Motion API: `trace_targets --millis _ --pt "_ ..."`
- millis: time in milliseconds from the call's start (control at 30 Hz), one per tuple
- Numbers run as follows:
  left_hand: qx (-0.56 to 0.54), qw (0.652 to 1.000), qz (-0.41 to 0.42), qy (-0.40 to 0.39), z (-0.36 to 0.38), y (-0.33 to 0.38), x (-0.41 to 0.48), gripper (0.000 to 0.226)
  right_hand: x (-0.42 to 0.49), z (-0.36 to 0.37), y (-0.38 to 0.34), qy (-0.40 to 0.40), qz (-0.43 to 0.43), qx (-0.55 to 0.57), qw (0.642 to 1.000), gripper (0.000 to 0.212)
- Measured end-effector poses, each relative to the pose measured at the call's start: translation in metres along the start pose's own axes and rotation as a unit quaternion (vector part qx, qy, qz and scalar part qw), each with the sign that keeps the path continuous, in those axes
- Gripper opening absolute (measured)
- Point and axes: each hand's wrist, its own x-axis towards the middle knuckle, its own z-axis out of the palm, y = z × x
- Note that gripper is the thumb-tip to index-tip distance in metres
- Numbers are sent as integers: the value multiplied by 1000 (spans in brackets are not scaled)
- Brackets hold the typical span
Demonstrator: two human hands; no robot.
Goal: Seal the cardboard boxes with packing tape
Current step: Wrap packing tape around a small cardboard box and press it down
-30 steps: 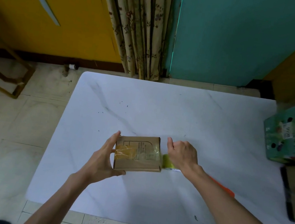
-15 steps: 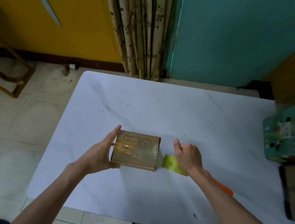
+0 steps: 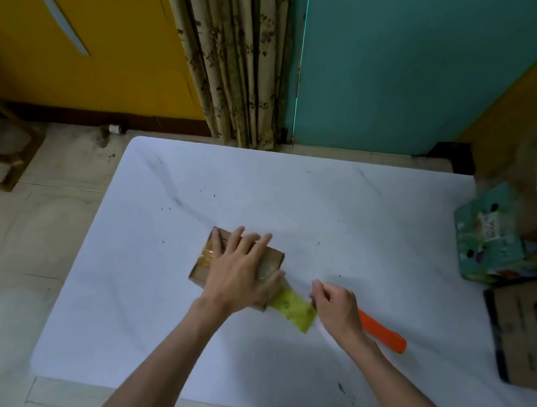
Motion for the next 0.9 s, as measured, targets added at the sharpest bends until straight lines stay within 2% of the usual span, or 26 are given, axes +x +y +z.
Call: trace_targets --millis 100,167,267,400,533,667,833,900 --pt "-2 1000 -19 22 4 -9 -2 86 -7 -20 29 91 -9 -57 994 30" --pt "11 999 -18 24 6 -7 -2 85 -13 -32 52 84 18 -161 983 11" --pt "22 999 -25 29 11 0 -1 82 -25 -39 83 23 53 -267 962 37" --pt "18 997 -60 55 12 1 -1 79 -27 -41 88 -2 65 -262 963 33" --pt "15 994 -80 76 13 4 0 77 -25 -42 74 -11 87 -171 981 28" --pt "19 996 -61 70 9 -4 -1 74 -25 -55 39 -22 15 -103 994 24" --pt "33 996 -54 67 9 -4 -2 70 -26 -81 -1 -67 -122 -155 978 19" --pt "35 995 -54 74 10 -2 -2 69 -23 -83 -12 -76 -158 -145 974 29"
